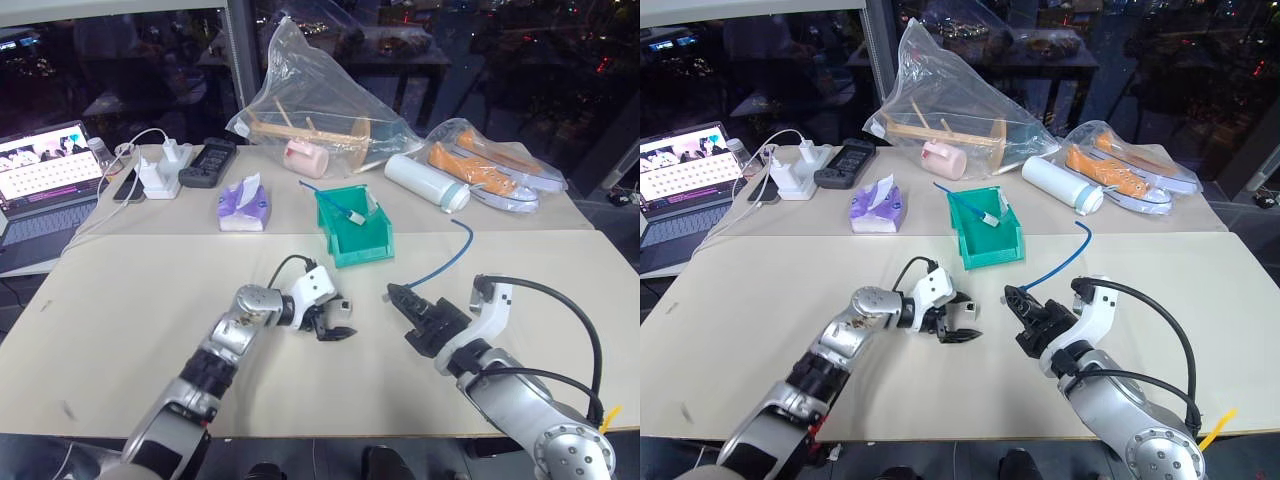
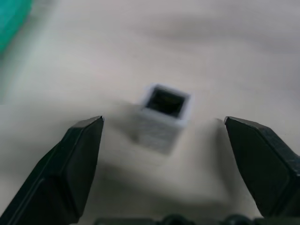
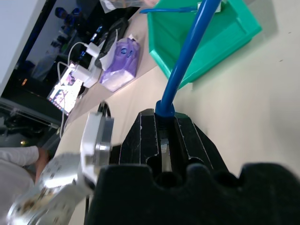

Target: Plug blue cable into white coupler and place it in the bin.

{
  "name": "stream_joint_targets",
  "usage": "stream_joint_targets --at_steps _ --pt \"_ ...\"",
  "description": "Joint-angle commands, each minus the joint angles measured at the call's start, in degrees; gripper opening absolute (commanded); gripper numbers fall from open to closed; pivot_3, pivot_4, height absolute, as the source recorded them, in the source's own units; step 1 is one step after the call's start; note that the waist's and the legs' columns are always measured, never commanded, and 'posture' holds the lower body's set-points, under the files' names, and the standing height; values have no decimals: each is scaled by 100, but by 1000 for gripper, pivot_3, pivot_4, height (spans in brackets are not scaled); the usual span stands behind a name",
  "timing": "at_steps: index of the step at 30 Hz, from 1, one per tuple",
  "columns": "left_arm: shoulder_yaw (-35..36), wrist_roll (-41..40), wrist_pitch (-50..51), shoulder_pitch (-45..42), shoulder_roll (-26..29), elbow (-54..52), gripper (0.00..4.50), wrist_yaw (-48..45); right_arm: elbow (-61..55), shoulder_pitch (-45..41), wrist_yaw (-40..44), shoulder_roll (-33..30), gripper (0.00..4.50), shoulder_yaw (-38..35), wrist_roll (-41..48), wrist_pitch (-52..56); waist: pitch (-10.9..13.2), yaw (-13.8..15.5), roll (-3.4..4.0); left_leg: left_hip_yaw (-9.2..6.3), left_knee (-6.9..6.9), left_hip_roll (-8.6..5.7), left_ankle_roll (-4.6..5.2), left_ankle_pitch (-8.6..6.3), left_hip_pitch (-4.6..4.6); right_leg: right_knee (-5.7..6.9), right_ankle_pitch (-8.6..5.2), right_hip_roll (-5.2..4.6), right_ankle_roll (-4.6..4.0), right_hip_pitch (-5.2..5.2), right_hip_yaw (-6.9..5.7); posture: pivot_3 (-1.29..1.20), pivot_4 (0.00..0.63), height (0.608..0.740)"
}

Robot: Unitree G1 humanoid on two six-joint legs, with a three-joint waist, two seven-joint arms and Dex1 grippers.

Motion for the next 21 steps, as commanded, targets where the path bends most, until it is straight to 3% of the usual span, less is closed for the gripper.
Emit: stream_joint_targets --at_steps 1,9,14,17,21 --pt "-52 275 -1050 -384 2 1328 4492 -217 -271 -19 35 53 0 -63 -44 -126 -1 7 -1 0 0 0 0 0 0 -3 0 0 0 1 0 0 150 740" --pt "109 100 -2245 -864 -311 2640 4492 -1201 -333 21 -5 147 0 -60 -168 -150 -1 0 -1 0 0 -1 2 -1 -3 -4 0 0 1 1 -1 0 150 740" --pt "296 59 -2462 -947 -416 2980 4492 -1516 -347 37 -9 167 0 -67 -185 -139 -1 -1 -1 0 -1 -1 8 -4 -6 -2 0 0 1 1 -2 0 150 740" --pt "391 19 -2524 -910 -449 3049 3812 -1730 -349 40 -16 170 0 -62 -189 -129 -1 -1 -1 0 0 -1 9 -5 -6 -3 0 0 2 2 -2 0 150 740" --pt "489 47 -2609 -867 -517 3072 2297 -1715 -329 19 -20 161 0 -64 -182 -113 -1 -2 -1 0 0 0 10 -5 -5 -3 0 0 2 2 -2 0 150 740"
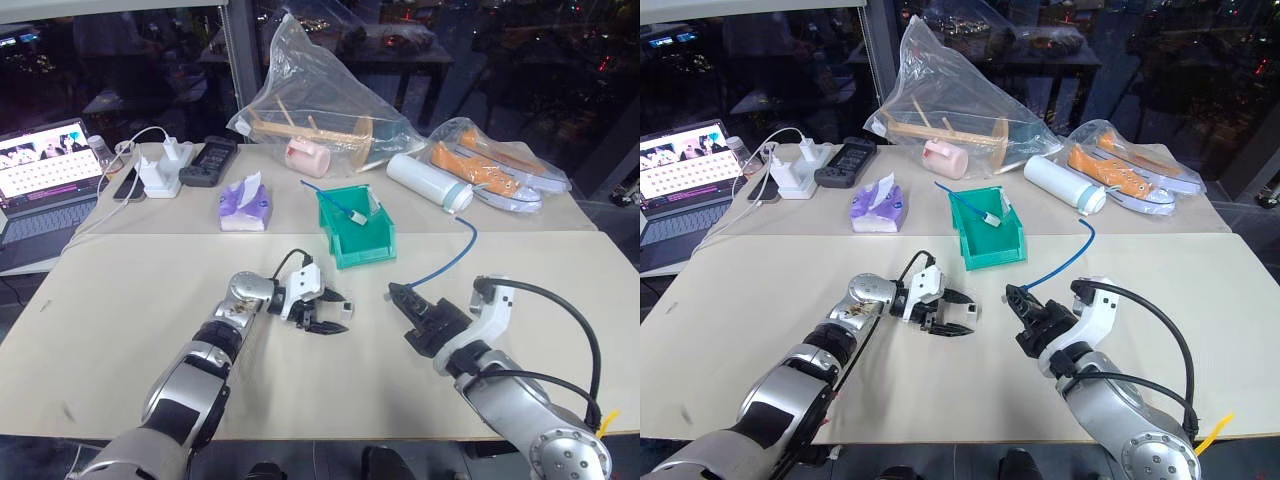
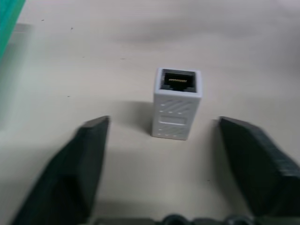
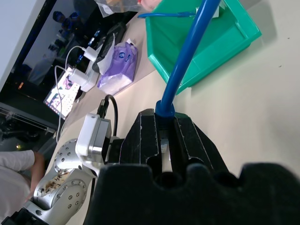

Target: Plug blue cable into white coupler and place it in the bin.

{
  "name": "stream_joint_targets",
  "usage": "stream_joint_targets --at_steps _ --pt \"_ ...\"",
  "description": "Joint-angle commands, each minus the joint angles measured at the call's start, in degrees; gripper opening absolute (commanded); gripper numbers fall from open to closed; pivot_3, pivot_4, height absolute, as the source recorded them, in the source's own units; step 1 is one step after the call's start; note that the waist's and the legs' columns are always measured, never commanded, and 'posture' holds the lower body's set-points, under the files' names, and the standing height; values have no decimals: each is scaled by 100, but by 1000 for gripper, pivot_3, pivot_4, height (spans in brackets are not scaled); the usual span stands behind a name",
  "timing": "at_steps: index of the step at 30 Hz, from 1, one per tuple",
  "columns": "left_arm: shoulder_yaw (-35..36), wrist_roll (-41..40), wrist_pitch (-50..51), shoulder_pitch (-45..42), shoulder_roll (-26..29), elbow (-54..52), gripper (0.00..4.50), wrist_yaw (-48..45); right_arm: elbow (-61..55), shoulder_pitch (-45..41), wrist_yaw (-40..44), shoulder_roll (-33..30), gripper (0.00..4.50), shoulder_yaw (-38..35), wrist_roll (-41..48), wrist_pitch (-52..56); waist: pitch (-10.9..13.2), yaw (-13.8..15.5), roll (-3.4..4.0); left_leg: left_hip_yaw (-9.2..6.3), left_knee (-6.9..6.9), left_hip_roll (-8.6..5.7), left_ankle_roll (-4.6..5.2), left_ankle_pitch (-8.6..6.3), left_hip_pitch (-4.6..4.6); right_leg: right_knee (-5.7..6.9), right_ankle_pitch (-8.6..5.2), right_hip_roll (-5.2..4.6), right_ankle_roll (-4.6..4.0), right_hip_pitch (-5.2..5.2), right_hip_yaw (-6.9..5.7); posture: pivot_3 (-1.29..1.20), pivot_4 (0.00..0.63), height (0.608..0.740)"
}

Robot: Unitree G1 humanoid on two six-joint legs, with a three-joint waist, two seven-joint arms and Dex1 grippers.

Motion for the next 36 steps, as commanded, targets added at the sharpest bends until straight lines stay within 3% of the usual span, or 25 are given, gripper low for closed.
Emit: stream_joint_targets --at_steps 1,5,12,16,19,22,36 --pt "43 41 -54 72 -97 116 1927 -72 -236 -55 -8 13 0 -65 62 -91 0 1 0 0 0 0 0 0 0 0 0 0 0 0 0 0 150 740" --pt "130 47 -43 95 -204 126 619 31 -199 -94 14 0 0 -58 80 -69 0 3 0 0 0 0 0 0 0 0 0 0 0 0 0 0 150 740" --pt "-27 329 889 230 -237 -406 619 477 -9 -123 -17 -130 0 -82 84 67 0 29 0 0 3 -1 0 0 2 0 0 0 1 5 0 0 150 740" --pt "-279 325 2772 740 -145 -2670 619 729 246 -35 -235 -333 0 35 67 358 -1 37 0 -1 4 0 0 0 2 4 0 0 2 6 1 0 150 740" --pt "-897 798 3841 1155 153 -4278 619 802 436 -108 -220 -342 0 164 -5 523 -1 8 1 -2 2 0 0 0 -2 10 0 0 2 -4 2 0 150 740" --pt "-1104 806 4738 1388 193 -5118 619 1012 604 -257 -140 -242 0 251 -115 577 -2 2 2 -2 0 1 0 0 -1 7 0 0 2 -3 2 0 150 740" --pt "-1337 561 6406 1453 71 -5613 619 1835 828 -250 13 196 0 300 -123 766 -2 102 2 -1 4 0 -1 1 5 0 -2 0 3 1 2 0 150 740"
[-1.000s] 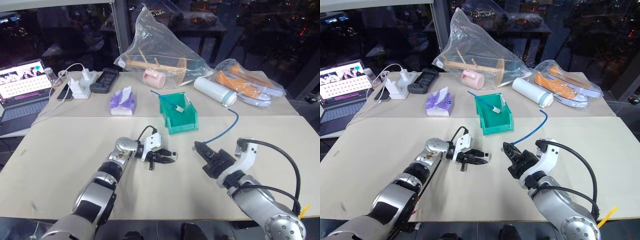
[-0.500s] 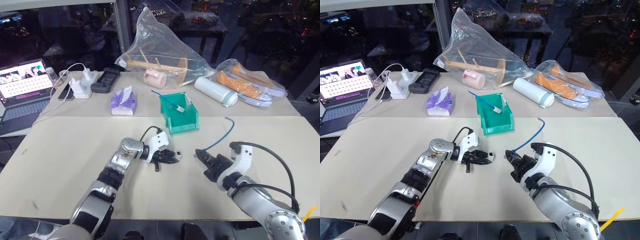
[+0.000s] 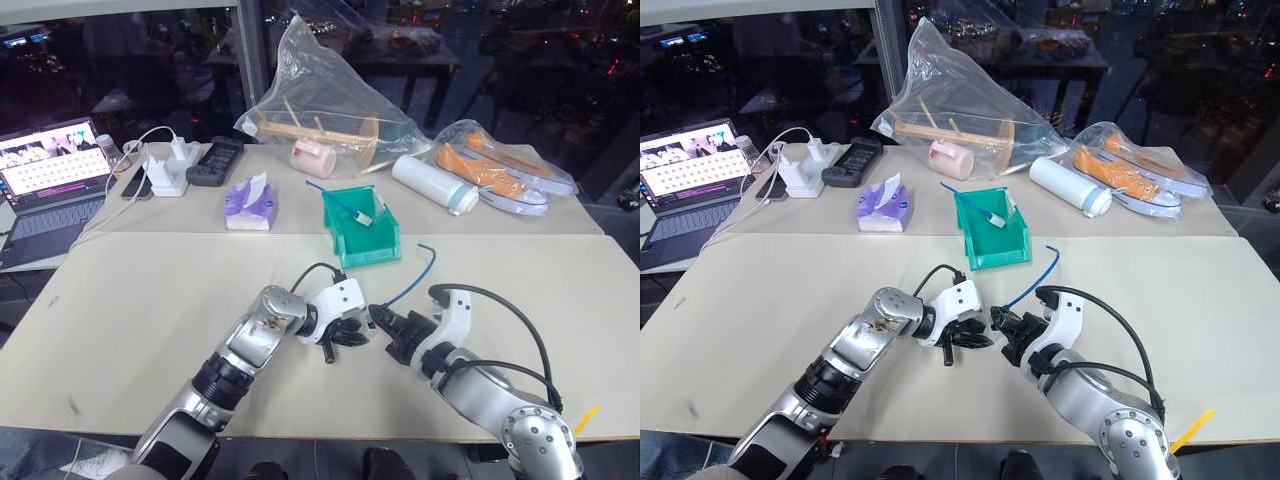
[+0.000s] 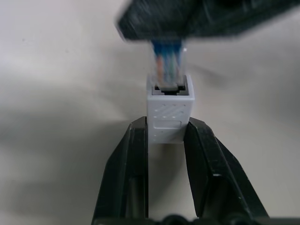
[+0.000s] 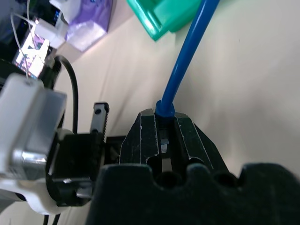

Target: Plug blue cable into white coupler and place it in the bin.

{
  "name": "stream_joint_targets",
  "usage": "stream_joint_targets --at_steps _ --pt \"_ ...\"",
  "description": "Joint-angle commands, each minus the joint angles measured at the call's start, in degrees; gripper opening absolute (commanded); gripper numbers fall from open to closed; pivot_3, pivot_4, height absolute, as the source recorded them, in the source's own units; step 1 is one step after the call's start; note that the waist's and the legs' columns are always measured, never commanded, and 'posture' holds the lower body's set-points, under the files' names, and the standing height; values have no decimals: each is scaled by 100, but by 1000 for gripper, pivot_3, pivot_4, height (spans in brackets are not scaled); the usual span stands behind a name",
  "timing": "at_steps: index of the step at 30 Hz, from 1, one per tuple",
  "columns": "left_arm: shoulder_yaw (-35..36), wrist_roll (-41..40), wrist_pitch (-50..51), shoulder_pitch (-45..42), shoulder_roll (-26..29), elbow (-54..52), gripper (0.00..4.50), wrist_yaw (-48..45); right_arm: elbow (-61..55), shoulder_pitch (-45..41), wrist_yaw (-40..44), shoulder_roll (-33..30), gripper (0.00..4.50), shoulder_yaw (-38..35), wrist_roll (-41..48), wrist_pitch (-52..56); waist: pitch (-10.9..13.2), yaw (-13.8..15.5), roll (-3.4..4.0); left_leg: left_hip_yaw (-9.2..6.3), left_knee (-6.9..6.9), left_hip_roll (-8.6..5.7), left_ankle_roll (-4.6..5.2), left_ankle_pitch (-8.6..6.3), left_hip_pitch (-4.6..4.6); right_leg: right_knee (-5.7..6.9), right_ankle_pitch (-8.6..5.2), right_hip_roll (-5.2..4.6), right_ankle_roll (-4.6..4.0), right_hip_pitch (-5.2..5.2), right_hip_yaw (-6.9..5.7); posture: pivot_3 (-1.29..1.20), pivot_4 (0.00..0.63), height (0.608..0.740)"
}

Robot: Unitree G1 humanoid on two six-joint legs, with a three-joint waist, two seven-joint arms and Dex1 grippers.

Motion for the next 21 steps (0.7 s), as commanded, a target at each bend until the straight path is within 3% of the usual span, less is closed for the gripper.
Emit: stream_joint_targets --at_steps 1,21 --pt "-233 -33 392 46 19 111 619 131 -123 68 119 26 0 -131 85 22 0 7 0 0 0 0 0 0 0 0 0 0 0 0 0 0 150 740" --pt "-382 -566 552 -34 246 102 619 197 -82 89 427 257 0 -342 -350 5 -1 15 0 0 -1 0 0 0 0 0 0 0 -1 -3 0 0 150 740"
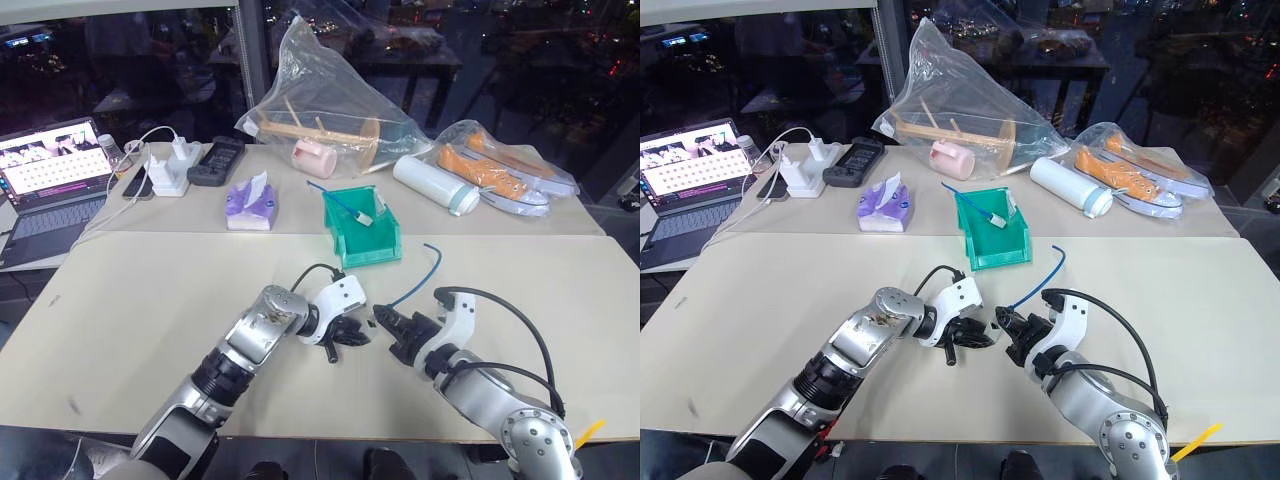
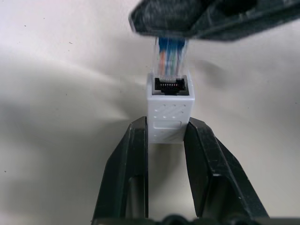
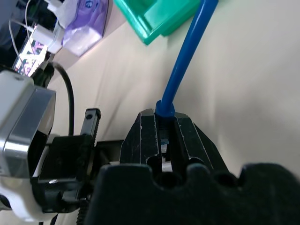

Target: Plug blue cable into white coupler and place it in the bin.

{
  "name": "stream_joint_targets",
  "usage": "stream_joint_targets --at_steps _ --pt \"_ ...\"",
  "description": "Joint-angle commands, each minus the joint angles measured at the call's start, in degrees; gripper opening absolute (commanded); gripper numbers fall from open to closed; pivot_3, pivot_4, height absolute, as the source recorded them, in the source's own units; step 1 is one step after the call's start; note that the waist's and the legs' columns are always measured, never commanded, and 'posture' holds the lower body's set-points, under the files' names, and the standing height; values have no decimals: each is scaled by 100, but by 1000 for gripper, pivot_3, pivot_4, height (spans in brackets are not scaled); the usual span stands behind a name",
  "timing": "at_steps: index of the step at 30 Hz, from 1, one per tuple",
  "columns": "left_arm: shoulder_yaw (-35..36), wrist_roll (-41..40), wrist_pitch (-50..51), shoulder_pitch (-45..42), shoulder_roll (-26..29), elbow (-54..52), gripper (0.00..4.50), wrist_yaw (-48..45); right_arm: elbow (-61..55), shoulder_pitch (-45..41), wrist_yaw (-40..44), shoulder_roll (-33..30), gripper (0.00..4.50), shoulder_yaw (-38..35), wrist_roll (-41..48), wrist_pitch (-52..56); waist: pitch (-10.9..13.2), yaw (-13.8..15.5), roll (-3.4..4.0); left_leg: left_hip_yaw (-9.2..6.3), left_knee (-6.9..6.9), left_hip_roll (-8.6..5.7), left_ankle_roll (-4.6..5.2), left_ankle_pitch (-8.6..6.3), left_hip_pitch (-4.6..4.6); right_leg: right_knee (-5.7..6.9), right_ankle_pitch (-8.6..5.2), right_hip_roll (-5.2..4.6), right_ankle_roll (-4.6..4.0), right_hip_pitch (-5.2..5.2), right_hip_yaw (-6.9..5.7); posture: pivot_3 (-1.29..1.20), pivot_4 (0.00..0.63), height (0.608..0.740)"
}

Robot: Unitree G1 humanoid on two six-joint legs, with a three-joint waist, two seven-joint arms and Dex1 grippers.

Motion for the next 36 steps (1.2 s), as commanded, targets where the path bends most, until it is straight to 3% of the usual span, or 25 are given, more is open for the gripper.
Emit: stream_joint_targets --at_steps 1,26,36 --pt "-272 -42 134 99 96 144 619 -37 -215 19 55 25 0 -118 -3 1 0 0 0 0 0 0 0 0 0 0 0 0 0 0 0 0 150 740" --pt "-276 -376 238 169 226 42 619 145 -69 140 57 158 0 -50 96 120 0 -1 0 0 0 0 0 0 0 0 0 0 0 0 0 0 150 740" --pt "-283 -455 225 128 233 66 619 235 264 -73 442 -69 0 67 -294 496 -6 -23 -1 0 -1 0 0 0 3 0 -1 0 -1 3 0 0 150 740"
